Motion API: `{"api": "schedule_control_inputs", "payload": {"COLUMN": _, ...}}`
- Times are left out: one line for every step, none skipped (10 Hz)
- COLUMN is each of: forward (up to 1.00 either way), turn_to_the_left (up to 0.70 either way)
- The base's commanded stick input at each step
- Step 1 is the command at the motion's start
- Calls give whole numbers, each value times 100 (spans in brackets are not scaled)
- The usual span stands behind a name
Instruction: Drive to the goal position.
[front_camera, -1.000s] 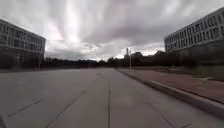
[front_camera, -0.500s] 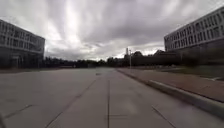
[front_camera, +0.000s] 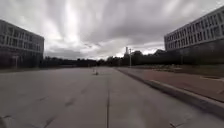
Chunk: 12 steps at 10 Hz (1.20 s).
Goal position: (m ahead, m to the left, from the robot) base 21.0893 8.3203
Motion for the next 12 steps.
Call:
{"api": "schedule_control_inputs", "payload": {"forward": 70, "turn_to_the_left": 0}}
{"api": "schedule_control_inputs", "payload": {"forward": 70, "turn_to_the_left": 0}}
{"api": "schedule_control_inputs", "payload": {"forward": 70, "turn_to_the_left": 0}}
{"api": "schedule_control_inputs", "payload": {"forward": 70, "turn_to_the_left": 0}}
{"api": "schedule_control_inputs", "payload": {"forward": 70, "turn_to_the_left": 0}}
{"api": "schedule_control_inputs", "payload": {"forward": 70, "turn_to_the_left": 0}}
{"api": "schedule_control_inputs", "payload": {"forward": 70, "turn_to_the_left": 0}}
{"api": "schedule_control_inputs", "payload": {"forward": 70, "turn_to_the_left": 0}}
{"api": "schedule_control_inputs", "payload": {"forward": 70, "turn_to_the_left": 0}}
{"api": "schedule_control_inputs", "payload": {"forward": 70, "turn_to_the_left": 0}}
{"api": "schedule_control_inputs", "payload": {"forward": 70, "turn_to_the_left": 0}}
{"api": "schedule_control_inputs", "payload": {"forward": 70, "turn_to_the_left": 0}}
